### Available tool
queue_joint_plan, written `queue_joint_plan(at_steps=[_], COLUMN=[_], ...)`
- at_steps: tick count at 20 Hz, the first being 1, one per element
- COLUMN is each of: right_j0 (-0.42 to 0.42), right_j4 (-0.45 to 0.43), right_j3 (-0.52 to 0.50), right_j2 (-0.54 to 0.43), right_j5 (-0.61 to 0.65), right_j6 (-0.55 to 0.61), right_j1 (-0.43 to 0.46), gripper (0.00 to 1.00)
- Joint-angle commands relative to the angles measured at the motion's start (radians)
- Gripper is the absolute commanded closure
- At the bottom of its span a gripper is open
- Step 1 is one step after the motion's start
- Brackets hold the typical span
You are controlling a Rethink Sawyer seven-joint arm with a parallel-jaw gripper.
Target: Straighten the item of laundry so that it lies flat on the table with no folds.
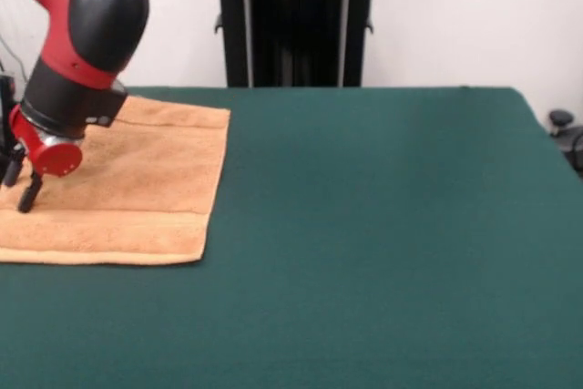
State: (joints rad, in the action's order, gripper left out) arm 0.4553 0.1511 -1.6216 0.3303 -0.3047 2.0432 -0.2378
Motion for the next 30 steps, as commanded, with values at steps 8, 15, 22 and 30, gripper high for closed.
queue_joint_plan(at_steps=[8, 15, 22, 30], right_j0=[-0.005, -0.04, -0.178, -0.25], right_j4=[0.05, 0.092, 0.224, 0.2], right_j3=[0.074, 0.07, 0.047, -0.014], right_j2=[-0.242, -0.208, -0.056, 0.048], right_j5=[0.046, 0.078, 0.282, 0.583], right_j6=[0.179, 0.173, 0.133, 0.104], right_j1=[0.192, 0.186, 0.126, -0.069], gripper=[0.0, 0.0, 0.0, 0.0])
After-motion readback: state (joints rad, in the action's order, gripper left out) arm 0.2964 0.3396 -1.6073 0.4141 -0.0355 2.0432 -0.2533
